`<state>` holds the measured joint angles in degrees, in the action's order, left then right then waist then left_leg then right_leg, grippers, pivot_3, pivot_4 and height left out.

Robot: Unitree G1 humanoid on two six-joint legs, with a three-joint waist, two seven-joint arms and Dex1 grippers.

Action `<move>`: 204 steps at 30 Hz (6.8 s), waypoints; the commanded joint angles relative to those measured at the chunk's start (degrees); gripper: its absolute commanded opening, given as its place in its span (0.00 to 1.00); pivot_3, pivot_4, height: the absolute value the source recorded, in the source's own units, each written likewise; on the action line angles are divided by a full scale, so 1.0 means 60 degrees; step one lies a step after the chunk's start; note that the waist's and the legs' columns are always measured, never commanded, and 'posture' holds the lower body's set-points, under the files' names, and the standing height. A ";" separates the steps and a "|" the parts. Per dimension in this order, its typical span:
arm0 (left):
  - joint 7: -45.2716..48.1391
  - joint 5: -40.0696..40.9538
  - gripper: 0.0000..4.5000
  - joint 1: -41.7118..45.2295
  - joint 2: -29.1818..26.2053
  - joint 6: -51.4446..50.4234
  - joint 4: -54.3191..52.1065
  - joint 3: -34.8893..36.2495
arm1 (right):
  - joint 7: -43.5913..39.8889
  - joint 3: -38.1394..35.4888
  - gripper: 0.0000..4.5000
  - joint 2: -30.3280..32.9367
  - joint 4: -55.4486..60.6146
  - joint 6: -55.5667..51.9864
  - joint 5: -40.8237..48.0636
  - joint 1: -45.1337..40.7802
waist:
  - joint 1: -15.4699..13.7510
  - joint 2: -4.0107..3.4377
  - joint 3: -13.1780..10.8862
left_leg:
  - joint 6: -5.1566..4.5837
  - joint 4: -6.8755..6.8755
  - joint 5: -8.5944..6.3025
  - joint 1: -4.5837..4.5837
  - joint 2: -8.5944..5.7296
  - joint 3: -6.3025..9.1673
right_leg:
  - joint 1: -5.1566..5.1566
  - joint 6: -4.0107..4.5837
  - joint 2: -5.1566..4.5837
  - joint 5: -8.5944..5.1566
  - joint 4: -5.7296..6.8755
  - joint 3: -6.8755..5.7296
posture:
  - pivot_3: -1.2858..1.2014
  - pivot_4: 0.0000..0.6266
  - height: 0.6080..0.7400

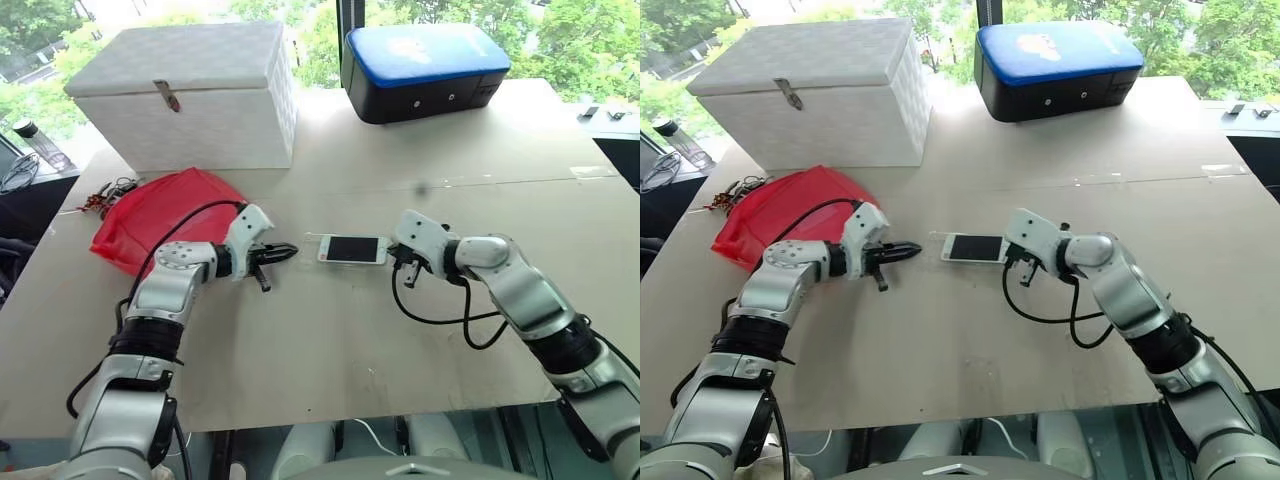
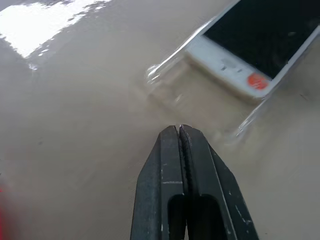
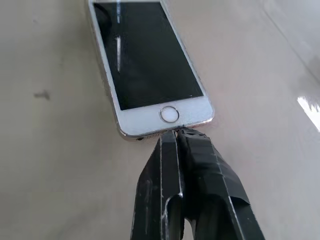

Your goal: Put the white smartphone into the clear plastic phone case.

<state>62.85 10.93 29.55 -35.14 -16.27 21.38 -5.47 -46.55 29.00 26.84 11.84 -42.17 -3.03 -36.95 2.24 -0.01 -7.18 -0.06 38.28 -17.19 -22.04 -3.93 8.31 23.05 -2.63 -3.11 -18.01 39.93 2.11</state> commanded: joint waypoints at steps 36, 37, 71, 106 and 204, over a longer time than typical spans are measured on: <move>-0.0377 0.0191 0.00 -0.0376 0.0797 -0.1536 -0.1895 -0.0518 | -0.0478 -0.0468 0.00 0.0503 -0.2861 0.2739 -0.0887 -0.0388 | 0.0030 0.0012 -0.0006 | -0.0001 0.0017 0.0001 0.0016 -0.0008 0.0001 | -0.0029 -0.0001 -0.0005 0.0001 0.0004 -0.0003 | 0.52 0.24 1.00; -0.0386 0.0189 0.00 -0.0366 0.0805 -0.1551 -0.1895 -0.0520 | -0.0606 -0.0365 0.00 0.0372 -0.2844 0.2831 -0.0914 -0.0461 | 0.0042 0.0012 -0.0006 | -0.0001 0.0017 0.0001 0.0019 -0.0007 0.0002 | -0.0033 -0.0001 -0.0004 0.0001 0.0004 -0.0005 | 0.52 0.24 1.00; -0.1149 0.1710 0.00 -0.0398 0.1210 -0.2857 -0.3513 0.0670 | -0.0688 -0.3772 0.00 -0.0008 -0.0276 0.1190 0.0867 0.1131 | 0.0056 0.0031 -0.0028 | -0.0001 0.0011 0.0000 0.0025 -0.0001 0.0010 | -0.0043 -0.0001 -0.0002 0.0001 -0.0006 -0.0007 | 0.52 0.24 1.00; -0.2906 0.0295 0.00 -0.1016 0.2325 -0.2005 -0.2613 -0.0883 | -0.1683 -0.0056 0.00 -0.0527 -0.6421 0.1073 -0.0062 -0.0011 | -0.0008 0.0097 0.0177 | -0.0041 -0.0015 -0.0027 0.0293 0.0004 0.0005 | -0.0298 -0.0001 0.0003 -0.0001 -0.0031 -0.0001 | 0.52 0.24 1.00; -0.2588 0.0274 0.00 -0.0513 0.2913 -0.2261 -0.2268 -0.1312 | -0.3347 0.0462 0.00 0.1058 -0.4087 0.0224 -0.0488 0.2285 | -0.0504 0.0118 0.0500 | -0.0065 -0.0429 -0.0080 0.0546 0.0018 0.0209 | -0.0676 0.0003 -0.0011 -0.0014 -0.0620 -0.0170 | 0.52 0.24 1.00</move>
<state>47.10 12.72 25.24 -17.95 -30.51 7.85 -13.09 -64.58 21.37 31.34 -5.27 -33.72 -2.03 -32.39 -0.78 0.70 -4.18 -0.45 35.68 -17.67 -18.79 -3.82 9.56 18.99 -2.61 -3.17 -18.10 36.18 1.09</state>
